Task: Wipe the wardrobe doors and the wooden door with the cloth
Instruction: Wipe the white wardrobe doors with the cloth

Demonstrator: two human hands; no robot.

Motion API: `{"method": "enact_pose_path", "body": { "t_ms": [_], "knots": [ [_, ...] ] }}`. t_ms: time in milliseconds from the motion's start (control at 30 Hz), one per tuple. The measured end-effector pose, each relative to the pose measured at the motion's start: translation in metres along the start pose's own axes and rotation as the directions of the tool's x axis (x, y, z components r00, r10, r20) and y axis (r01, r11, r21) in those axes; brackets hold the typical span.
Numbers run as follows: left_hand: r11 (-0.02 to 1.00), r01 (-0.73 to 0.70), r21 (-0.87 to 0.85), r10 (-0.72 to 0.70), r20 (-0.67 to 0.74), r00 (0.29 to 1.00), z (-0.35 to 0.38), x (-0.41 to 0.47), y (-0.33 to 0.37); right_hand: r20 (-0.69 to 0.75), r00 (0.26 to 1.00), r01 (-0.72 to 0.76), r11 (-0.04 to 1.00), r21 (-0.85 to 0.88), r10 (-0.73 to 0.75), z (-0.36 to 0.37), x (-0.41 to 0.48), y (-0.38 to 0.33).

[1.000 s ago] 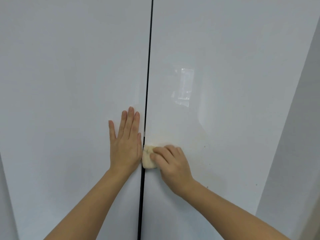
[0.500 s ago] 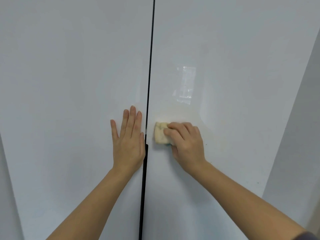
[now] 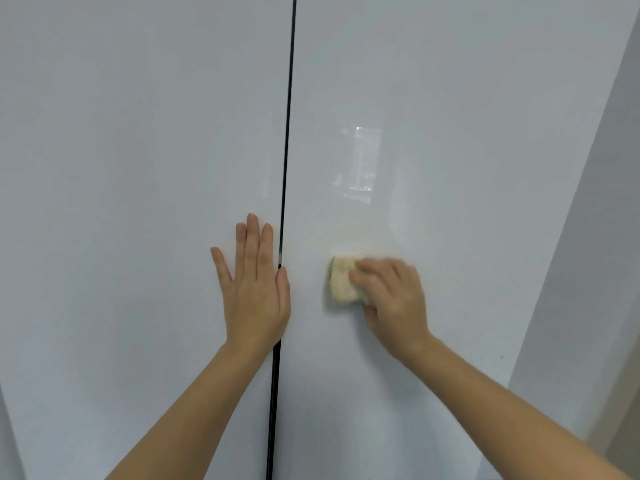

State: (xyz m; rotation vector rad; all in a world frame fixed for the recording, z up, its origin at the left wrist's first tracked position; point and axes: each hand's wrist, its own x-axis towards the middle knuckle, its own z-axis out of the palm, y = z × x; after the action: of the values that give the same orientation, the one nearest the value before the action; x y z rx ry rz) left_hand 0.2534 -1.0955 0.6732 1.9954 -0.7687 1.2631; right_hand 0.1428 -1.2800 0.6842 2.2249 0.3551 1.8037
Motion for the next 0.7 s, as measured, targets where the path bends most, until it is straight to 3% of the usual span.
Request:
{"method": "enact_pose_path", "body": {
  "t_ms": [100,167,333,400,567,700],
  "knots": [
    [1.000,0.024,-0.001,-0.024,0.008,1.000,0.007,-0.013,0.008,0.164,0.966,0.199,0.980,0.016,-0.199,-0.007,-0.052,-0.009],
    [0.998,0.062,0.004,-0.062,-0.002,0.998,0.011,-0.017,0.012,0.204,0.948,0.245,0.969,0.029,-0.246,-0.015,-0.043,0.005],
    [0.988,0.153,-0.028,-0.154,-0.047,0.987,0.021,-0.017,0.024,-0.046,0.998,-0.042,0.999,0.022,0.043,-0.032,0.036,0.059],
    [0.986,0.164,-0.019,-0.164,-0.063,0.984,0.023,-0.017,0.024,-0.065,0.996,-0.061,0.997,0.040,0.063,-0.031,0.031,0.056],
    [0.984,0.177,0.035,-0.173,-0.091,0.981,0.028,-0.018,0.022,0.164,0.959,0.221,0.973,0.070,-0.230,-0.024,-0.081,0.027],
    [0.982,0.182,0.055,-0.175,-0.104,0.979,0.029,-0.018,0.024,0.193,0.935,0.287,0.955,0.082,-0.297,-0.030,-0.066,0.039]
  ]
}}
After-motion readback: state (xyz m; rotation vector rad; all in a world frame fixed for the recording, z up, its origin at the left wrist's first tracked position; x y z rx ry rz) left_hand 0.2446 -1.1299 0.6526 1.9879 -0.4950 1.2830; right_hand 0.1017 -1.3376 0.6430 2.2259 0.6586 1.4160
